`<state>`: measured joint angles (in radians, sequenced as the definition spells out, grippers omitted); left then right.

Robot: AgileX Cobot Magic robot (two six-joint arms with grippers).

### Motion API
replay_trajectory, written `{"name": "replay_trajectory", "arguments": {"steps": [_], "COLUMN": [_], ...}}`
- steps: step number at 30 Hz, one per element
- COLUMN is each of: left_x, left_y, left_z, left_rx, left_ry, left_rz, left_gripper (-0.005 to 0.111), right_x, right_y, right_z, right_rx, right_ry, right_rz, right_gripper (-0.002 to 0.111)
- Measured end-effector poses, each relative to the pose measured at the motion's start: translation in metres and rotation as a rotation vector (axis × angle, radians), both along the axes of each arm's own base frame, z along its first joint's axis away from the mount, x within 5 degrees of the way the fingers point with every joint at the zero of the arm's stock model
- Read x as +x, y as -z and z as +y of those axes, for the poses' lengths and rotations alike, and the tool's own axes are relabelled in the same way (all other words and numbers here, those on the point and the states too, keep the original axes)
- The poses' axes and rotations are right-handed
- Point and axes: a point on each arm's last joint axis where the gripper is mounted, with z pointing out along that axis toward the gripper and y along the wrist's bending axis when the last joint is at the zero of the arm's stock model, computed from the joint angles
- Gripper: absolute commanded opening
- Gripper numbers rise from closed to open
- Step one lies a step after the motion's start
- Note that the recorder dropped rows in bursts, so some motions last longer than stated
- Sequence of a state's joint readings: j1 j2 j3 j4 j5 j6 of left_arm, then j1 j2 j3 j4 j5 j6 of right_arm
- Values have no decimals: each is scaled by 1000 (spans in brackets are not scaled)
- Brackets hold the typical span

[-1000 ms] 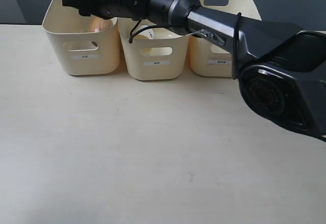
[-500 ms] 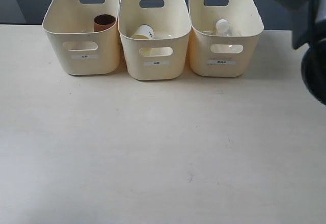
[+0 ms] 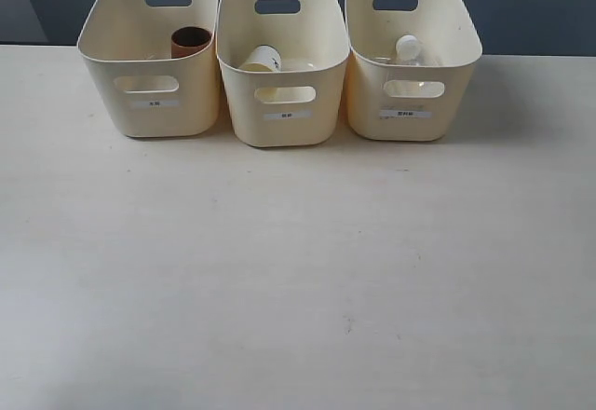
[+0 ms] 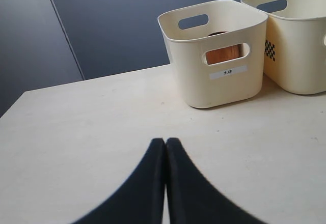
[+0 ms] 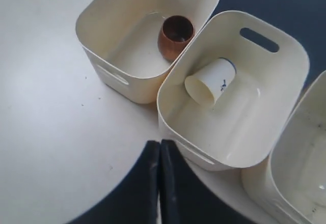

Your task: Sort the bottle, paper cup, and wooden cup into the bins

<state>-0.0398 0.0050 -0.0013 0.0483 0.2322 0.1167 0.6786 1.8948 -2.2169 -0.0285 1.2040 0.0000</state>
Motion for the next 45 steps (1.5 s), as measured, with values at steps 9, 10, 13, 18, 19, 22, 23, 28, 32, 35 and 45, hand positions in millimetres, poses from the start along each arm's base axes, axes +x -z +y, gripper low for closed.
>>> {"name": "replay_trajectory", "arguments": {"steps": [9,10,13,18,19,22,23,28,32,35,45], "left_x": [0,0,0,0,0,0,0,0,0,0,0], "left_y": [0,0,0,0,0,0,0,0,0,0,0], "left_z": [0,0,0,0,0,0,0,0,0,0,0], "left_rx": [0,0,0,0,0,0,0,0,0,0,0], "left_ry": [0,0,0,0,0,0,0,0,0,0,0], "left_rz": [0,0,0,0,0,0,0,0,0,0,0], "left_gripper": [0,0,0,0,0,0,0,0,0,0,0], "right_x": [-111,-119,-156,-208,-216,-243,-250,-274,-283,-285,-282], "right_y": [-76,-75,-66,-35,-30,-11,-5,23,51,73,131], "right_z": [-98,-106,-143,-186,-192,-213,-219,-234,-240,-239,-222], "right_rx": [74,66,51,121,138,189,202,260,300,328,543], "right_ry": [60,75,144,186,183,174,176,164,166,166,116], "right_rz": [-146,-149,-163,-191,-203,-255,-264,-276,-275,-245,-224], "right_gripper": [-1,-1,-1,-1,-1,-1,-1,-1,-1,-1,-1]}}
